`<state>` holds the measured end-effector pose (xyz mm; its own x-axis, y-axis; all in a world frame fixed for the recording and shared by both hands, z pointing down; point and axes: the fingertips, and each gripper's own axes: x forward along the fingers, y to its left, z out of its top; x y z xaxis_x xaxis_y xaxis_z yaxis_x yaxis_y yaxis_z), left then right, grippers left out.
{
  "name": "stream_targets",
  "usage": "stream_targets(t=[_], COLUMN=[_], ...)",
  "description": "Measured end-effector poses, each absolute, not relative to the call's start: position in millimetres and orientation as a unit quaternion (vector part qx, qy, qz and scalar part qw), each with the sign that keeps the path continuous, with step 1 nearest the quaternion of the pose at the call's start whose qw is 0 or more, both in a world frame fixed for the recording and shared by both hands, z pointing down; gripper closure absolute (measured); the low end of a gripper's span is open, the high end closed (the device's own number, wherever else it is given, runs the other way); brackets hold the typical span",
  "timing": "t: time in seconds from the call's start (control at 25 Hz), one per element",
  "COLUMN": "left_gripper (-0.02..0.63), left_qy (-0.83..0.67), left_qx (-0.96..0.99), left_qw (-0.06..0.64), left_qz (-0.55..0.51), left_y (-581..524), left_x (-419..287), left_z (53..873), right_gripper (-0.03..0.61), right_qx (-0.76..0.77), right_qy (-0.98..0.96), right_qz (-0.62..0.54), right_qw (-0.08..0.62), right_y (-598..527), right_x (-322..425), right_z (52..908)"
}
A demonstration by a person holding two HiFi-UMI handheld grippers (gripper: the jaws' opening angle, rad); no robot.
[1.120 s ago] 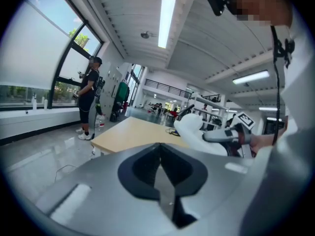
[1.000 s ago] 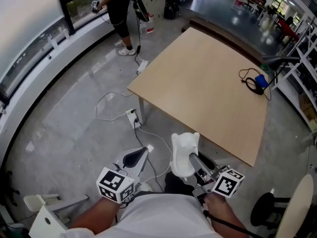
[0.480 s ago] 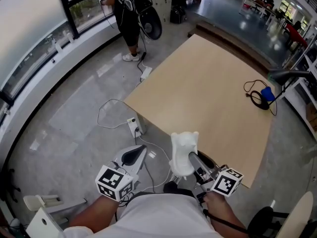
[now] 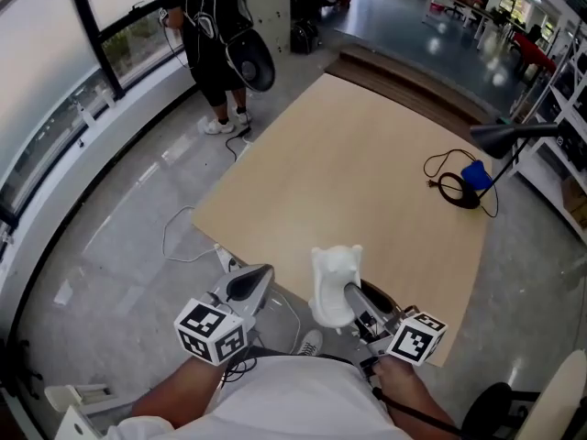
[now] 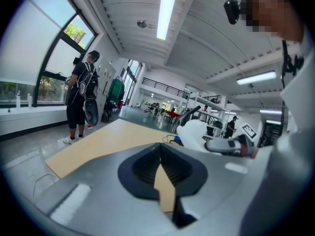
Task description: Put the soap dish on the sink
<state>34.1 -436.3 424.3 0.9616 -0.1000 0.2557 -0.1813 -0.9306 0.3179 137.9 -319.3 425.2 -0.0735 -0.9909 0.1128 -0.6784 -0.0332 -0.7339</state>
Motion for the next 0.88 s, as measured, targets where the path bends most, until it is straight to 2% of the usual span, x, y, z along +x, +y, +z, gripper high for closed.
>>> stream_targets(t=[0.32, 0.48, 0.64, 0.88], left_gripper=[0.606, 0.606, 0.606, 0.606], left_qy=[-0.033, -0.021, -0.004, 0.036], left_qx=[0.98, 0.976, 0.978, 0.975], left_qw=[0.128, 0.146, 0.123, 0.132], left_qz=[0.15, 0.16, 0.168, 0.173], left_y=[-407, -402, -396, -398], left_x=[77, 91, 101, 122], left_z=[421, 426, 430, 434], right_gripper=[0.454, 0.454, 0.454, 0.454], right_qx=[-0.65, -0.657, -0.667, -0.696], right_qy=[0.629, 0.615, 0.6, 0.572], right_qz=[-0.325, -0.326, -0.328, -0.315], right_qw=[0.275, 0.289, 0.295, 0.299], right_y=[-298, -293, -285, -276], right_x=[174, 188, 200, 210], right_z=[430, 438, 449, 445])
